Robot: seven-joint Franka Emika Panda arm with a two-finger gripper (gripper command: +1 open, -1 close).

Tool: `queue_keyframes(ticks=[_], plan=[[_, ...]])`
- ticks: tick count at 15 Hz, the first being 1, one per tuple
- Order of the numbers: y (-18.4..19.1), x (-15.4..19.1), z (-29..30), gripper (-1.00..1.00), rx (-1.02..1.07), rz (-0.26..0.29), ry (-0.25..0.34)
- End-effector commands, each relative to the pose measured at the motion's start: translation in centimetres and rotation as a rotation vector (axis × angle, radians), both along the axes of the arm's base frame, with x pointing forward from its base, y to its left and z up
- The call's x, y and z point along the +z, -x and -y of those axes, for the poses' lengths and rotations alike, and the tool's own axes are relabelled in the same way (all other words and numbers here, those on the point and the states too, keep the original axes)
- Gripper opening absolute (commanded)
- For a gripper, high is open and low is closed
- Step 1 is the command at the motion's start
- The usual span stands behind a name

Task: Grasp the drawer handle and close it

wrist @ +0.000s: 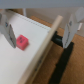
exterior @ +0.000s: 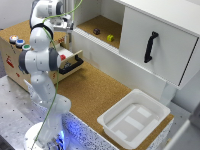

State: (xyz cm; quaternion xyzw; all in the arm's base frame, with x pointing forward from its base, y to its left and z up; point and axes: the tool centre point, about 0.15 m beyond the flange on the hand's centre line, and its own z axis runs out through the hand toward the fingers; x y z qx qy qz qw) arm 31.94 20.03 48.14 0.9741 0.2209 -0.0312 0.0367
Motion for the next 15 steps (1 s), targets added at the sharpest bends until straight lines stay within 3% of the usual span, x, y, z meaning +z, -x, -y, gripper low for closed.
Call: queue_keyframes(ticks=[1, 4, 8, 15], plan=[[1.5, -4.5, 7.2, 1.00, -0.212, 0.054, -0.155], [1.7, -6.0, 8.6, 1.00, -0.378, 0.057, -0.163], [1.1, -7.0, 9.0, 1.00, -0.538, 0.104, -0.158], [-0.1, -9.4, 9.0, 1.00, -0.585, 0.098, -0.148]])
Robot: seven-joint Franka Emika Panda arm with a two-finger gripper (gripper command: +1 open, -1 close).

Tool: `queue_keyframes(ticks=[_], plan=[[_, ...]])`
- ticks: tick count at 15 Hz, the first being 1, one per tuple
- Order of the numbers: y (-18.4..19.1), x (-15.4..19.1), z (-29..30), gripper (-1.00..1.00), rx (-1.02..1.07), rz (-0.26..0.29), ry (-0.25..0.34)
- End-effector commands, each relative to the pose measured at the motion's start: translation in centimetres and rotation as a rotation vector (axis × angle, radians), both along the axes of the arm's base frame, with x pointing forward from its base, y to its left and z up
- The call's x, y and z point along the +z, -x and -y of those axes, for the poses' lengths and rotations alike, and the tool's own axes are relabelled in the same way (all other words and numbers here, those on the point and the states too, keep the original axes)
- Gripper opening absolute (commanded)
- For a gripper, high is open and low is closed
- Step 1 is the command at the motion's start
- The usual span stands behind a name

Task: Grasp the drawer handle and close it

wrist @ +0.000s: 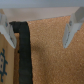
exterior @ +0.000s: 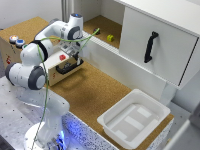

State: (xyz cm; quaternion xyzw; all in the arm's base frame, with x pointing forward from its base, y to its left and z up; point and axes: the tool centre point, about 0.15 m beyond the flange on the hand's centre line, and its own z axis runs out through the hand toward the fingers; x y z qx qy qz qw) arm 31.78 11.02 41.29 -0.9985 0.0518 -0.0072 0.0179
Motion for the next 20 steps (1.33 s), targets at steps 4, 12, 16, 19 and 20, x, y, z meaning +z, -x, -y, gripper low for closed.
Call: queue_keyframes(ticks=[4, 12, 16, 19, 20], plan=[[-0.7, -3.8, 1.2, -1.00, -0.017, 0.021, -0.005], [-0.7, -9.0, 2.0, -1.00, -0.019, 0.026, -0.021], [-1.6, -10.9, 0.2, -1.00, 0.014, 0.070, -0.003], [-2.5, -10.8, -1.4, -1.00, 0.012, 0.113, 0.002], [-2.9, -10.7, -2.2, -1.00, 0.035, 0.117, -0.004]])
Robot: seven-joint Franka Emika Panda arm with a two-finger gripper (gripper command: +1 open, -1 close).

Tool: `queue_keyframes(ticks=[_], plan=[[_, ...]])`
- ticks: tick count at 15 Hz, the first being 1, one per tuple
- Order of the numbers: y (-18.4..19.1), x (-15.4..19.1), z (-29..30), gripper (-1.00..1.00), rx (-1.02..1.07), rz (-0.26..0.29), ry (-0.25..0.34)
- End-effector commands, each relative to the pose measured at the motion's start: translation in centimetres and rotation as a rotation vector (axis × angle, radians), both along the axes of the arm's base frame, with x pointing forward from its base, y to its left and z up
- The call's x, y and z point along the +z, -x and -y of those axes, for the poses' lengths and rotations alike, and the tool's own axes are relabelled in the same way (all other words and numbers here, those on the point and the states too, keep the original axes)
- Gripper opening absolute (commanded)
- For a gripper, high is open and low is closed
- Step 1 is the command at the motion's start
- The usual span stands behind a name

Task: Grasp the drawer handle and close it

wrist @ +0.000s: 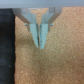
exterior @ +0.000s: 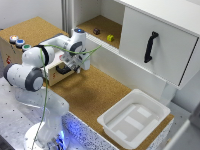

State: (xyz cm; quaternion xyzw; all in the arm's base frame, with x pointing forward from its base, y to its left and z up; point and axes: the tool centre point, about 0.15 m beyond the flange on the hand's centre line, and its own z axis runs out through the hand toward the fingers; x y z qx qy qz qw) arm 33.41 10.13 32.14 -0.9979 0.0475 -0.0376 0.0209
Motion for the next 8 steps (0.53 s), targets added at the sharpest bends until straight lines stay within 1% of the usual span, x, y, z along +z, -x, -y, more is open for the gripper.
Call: queue_keyframes(ticks=[1, 8], plan=[[-1.4, -1.4, -3.9, -1.00, 0.050, 0.057, -0.008], [-1.3, -0.6, -10.1, -1.00, 0.138, 0.070, -0.029]])
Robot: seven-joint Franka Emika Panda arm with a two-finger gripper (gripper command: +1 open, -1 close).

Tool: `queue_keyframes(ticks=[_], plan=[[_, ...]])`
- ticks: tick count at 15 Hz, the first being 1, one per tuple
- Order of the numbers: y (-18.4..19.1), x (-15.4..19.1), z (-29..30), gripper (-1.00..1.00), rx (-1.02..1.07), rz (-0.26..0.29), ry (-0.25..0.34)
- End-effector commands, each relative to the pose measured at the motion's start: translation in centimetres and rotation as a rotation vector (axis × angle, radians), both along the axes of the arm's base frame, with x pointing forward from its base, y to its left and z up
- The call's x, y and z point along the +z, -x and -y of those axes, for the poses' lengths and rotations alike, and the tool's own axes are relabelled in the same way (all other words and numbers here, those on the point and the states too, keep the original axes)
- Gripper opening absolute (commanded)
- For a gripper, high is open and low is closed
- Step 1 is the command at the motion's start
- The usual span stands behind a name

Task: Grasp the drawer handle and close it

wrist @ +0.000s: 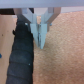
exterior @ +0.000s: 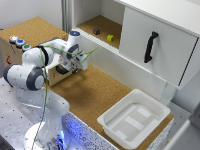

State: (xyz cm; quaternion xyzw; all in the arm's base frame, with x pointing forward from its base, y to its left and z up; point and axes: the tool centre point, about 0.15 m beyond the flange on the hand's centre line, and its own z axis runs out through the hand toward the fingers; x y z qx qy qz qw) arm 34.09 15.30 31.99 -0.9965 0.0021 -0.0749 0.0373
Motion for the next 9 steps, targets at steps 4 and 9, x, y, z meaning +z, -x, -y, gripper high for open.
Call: queue_keyframes(ticks=[4, 9], plan=[[-1.8, -0.3, -9.0, -1.00, 0.075, -0.002, -0.006], [-3.6, 0.3, -13.3, -1.00, 0.084, 0.017, -0.028]])
